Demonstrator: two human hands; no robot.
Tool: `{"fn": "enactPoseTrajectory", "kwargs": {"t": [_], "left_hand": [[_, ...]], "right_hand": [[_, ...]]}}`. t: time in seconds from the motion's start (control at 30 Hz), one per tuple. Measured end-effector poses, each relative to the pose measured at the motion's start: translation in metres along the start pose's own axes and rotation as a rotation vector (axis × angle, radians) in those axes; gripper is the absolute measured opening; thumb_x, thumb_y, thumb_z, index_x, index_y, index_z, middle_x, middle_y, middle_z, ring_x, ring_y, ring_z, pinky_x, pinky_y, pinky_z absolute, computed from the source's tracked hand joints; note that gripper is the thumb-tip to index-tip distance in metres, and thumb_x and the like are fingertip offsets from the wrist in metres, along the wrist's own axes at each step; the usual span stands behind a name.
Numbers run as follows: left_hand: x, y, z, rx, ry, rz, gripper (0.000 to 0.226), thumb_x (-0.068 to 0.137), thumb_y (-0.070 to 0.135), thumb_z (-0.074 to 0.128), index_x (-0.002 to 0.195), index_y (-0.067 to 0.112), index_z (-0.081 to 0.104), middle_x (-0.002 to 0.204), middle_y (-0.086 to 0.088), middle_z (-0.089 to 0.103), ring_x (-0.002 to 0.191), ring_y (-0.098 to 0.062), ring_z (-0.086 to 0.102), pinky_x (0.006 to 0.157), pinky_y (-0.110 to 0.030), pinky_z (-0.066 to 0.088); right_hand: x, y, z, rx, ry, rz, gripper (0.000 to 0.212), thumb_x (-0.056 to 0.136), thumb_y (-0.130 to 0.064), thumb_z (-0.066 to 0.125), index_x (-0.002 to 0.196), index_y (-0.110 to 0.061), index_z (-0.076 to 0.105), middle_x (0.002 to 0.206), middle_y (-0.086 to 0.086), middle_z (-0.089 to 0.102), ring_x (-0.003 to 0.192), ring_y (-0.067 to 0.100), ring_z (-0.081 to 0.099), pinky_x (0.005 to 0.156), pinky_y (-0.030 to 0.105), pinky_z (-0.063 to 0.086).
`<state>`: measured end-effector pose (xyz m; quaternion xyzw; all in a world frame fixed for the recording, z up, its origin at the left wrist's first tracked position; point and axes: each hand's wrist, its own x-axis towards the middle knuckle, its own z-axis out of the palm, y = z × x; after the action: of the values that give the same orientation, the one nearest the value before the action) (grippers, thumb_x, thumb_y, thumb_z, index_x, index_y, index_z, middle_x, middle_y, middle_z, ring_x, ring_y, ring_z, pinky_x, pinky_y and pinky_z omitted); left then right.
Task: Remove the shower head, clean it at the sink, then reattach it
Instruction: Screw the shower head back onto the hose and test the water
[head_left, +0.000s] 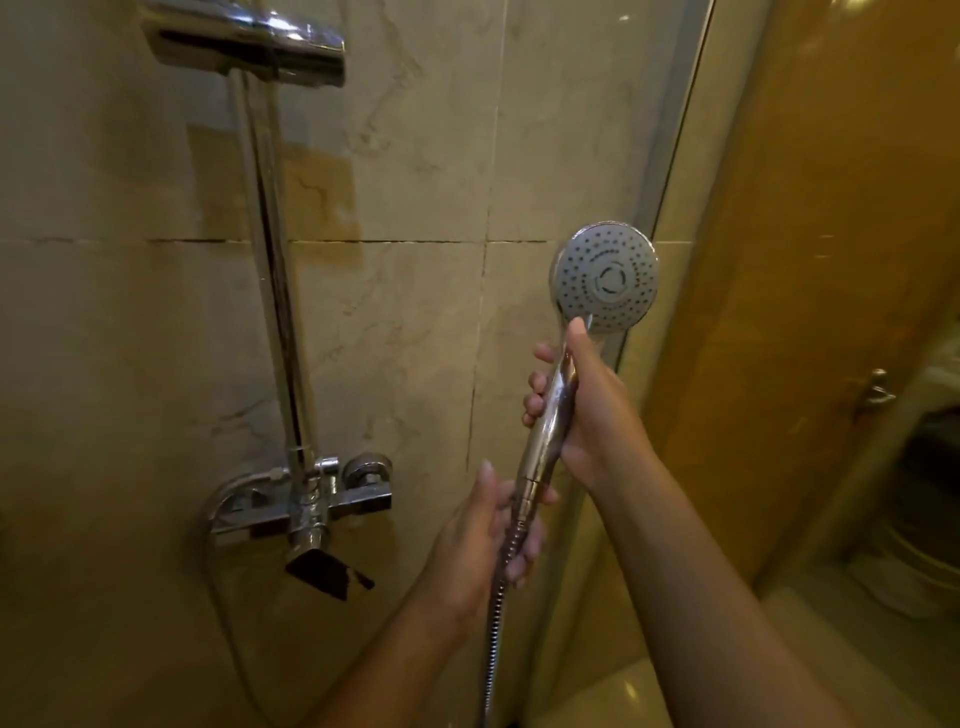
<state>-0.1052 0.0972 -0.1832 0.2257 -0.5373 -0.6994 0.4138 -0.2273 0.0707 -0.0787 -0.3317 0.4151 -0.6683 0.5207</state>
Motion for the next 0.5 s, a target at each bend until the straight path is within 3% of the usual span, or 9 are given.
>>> {"fn": "enactPoseTrajectory", "kwargs": {"t": [0.1,0.2,0.33,0.4,0.5], "left_hand": [[-0.012,0.008,-0.019,-0.113,-0.052,-0.065,0.057,0.088,0.062,0.048,0.098,0.008,0.064,0.054,0.003,0.041,0.039,-0.006,0.031,0.041,-0.023,0.023],[-0.029,0.012,-0.04,-0.332,-0.188,-0.193,0.041,0.091,0.05,0.05,0.088,0.01,0.06,0.049,0.006,0.031,0.034,-0.004,0.025,0.038,-0.023,0.015],[-0.052,0.001,-0.06,-0.548,-0.412,-0.334,0.039,0.089,0.05,0.049,0.084,0.014,0.062,0.045,0.009,0.032,0.032,-0.002,0.028,0.037,-0.019,0.018],[-0.061,-0.008,-0.064,-0.482,-0.441,-0.362,0.042,0.095,0.049,0.043,0.087,0.014,0.063,0.049,0.007,0.037,0.036,-0.004,0.033,0.039,-0.02,0.024],[-0.07,-0.012,-0.072,-0.161,-0.364,-0.348,0.045,0.101,0.046,0.038,0.092,0.013,0.068,0.061,0.0,0.053,0.05,-0.013,0.05,0.051,-0.026,0.042]], "right_hand": [[-0.009,0.008,0.014,0.017,-0.005,-0.017,0.074,0.092,-0.072,0.038,0.122,-0.007,0.057,0.071,0.003,0.053,0.062,0.016,0.052,0.061,0.032,0.046],[-0.022,0.024,0.03,0.08,-0.006,-0.048,0.072,0.098,-0.067,0.028,0.116,-0.005,0.061,0.076,0.004,0.059,0.069,0.018,0.056,0.066,0.035,0.051],[-0.042,0.044,0.041,0.207,-0.09,0.025,0.066,0.097,-0.068,0.028,0.096,-0.011,0.06,0.075,0.003,0.056,0.061,0.015,0.054,0.055,0.028,0.049],[-0.05,0.053,0.041,0.185,-0.053,0.017,0.065,0.096,-0.068,0.028,0.094,-0.012,0.061,0.067,0.0,0.048,0.051,0.012,0.045,0.049,0.025,0.042],[-0.056,0.064,0.039,0.087,0.018,-0.031,0.059,0.096,-0.065,0.034,0.097,-0.011,0.058,0.066,0.001,0.044,0.05,0.013,0.042,0.048,0.026,0.042]]}}
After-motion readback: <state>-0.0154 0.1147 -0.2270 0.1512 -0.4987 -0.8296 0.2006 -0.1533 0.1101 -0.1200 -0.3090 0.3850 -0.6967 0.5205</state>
